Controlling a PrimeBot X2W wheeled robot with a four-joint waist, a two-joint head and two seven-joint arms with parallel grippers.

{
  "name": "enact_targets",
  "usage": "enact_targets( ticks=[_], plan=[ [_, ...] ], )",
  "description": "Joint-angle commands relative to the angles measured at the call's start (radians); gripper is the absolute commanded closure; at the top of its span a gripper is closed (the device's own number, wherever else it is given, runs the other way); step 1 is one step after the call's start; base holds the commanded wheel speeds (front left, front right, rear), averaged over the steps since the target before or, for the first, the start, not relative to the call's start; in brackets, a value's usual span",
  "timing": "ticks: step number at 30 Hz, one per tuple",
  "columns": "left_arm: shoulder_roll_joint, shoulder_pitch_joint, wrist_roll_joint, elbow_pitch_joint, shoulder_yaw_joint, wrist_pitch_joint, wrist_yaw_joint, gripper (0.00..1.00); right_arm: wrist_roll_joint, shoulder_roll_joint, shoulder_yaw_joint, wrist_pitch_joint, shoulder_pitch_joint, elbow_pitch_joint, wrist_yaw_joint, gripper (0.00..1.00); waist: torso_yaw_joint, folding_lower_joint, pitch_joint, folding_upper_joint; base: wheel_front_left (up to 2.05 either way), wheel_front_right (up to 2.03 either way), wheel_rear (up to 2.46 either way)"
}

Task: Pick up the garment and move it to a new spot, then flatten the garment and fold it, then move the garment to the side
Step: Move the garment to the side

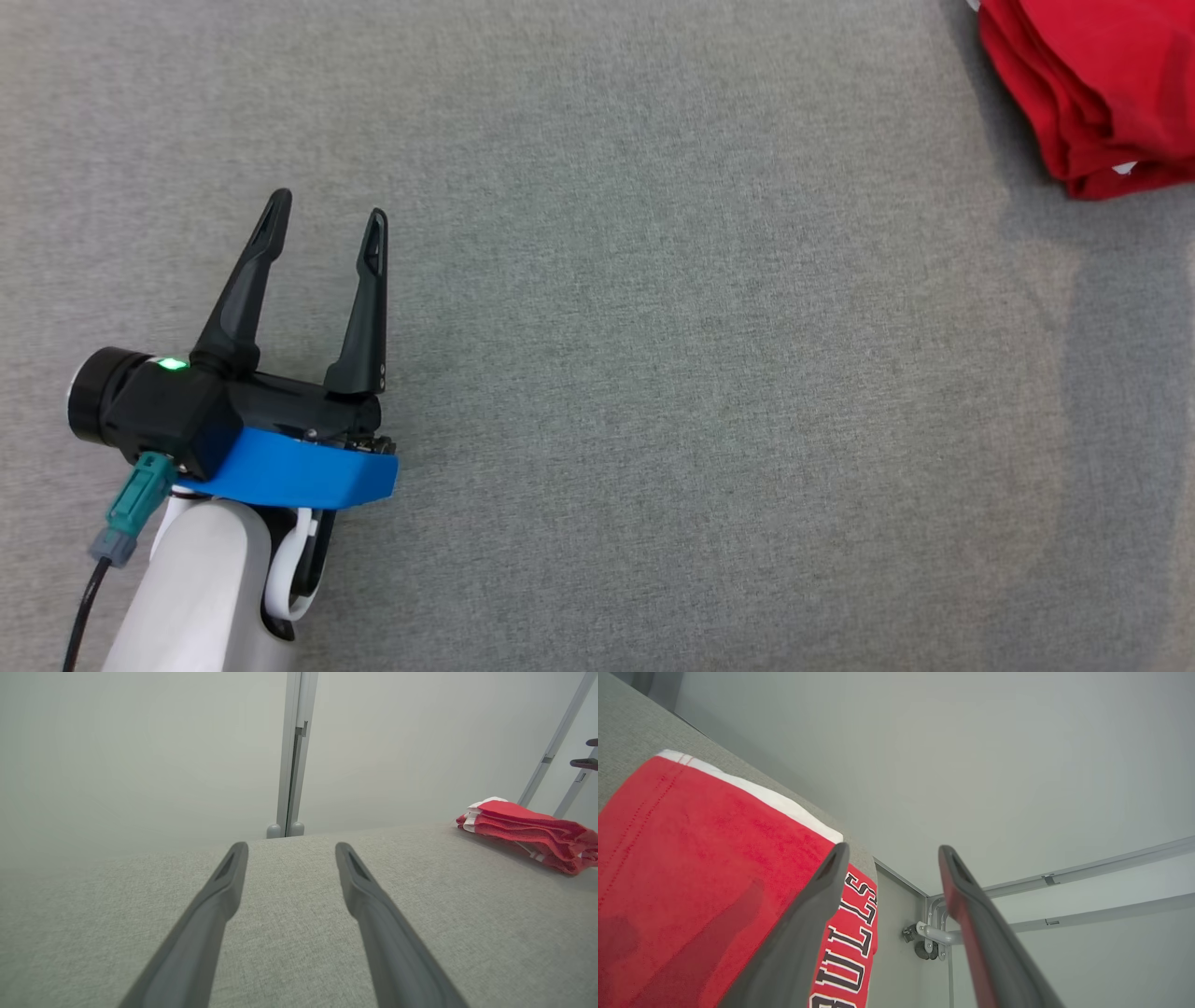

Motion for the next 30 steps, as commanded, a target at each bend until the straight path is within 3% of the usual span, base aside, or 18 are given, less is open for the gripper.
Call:
enact_targets(
  ticks=[1,6,13,18,30],
  plan=[
    [-0.004,-0.011,-0.003,0.007,-0.002,-0.008,0.002,0.0,-0.009,0.012,-0.017,-0.016,0.026,-0.001,-0.001,0.0,0.004,0.0,-0.011,0.0,0.0,0.0,0.0],
    [-0.013,0.004,-0.014,0.045,0.004,-0.03,0.011,0.0,-0.017,0.07,-0.1,-0.068,0.093,-0.011,0.0,0.0,0.023,0.0,-0.073,0.0,0.0,0.0,0.0],
    [-0.032,0.075,-0.045,0.116,0.02,-0.057,0.021,0.0,0.036,0.22,-0.201,-0.189,0.285,-0.077,-0.001,0.0,0.047,0.0,-0.197,0.0,0.0,0.0,0.0],
    [-0.046,0.153,-0.063,0.152,0.049,-0.072,0.037,0.0,0.068,0.368,-0.265,-0.231,0.506,-0.218,0.0,0.0,0.062,0.0,-0.294,0.0,0.0,0.0,0.0],
    [-0.068,0.306,-0.09,0.184,0.11,-0.078,0.038,0.0,0.11,0.548,-0.416,-0.217,0.946,-0.549,0.0,0.0,0.097,0.0,-0.462,0.0,0.0,0.0,0.0]
  ],
)
